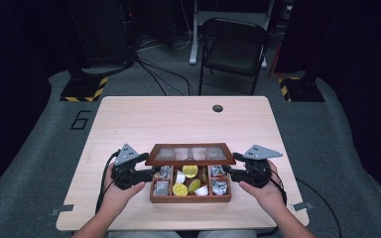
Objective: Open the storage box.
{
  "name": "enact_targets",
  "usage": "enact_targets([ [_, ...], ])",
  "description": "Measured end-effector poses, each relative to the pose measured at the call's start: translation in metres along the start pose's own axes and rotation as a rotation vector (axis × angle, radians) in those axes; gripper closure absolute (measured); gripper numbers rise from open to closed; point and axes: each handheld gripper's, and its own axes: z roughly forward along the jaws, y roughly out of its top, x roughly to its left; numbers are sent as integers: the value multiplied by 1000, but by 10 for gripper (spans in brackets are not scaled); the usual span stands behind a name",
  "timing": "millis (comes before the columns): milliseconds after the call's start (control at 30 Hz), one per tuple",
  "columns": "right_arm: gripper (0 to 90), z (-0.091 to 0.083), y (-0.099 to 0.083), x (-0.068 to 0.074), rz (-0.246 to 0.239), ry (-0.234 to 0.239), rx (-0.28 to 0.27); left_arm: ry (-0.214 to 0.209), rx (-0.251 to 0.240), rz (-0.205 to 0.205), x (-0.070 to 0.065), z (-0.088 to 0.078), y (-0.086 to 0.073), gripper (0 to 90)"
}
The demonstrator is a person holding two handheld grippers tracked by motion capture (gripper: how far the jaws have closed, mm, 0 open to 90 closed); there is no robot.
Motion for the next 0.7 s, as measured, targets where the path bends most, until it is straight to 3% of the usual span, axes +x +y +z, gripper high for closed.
enact_targets([
  [700, 424, 5, 18, -11, 32, -13, -51, 18, -51, 1, 11, 8, 17, 377],
])
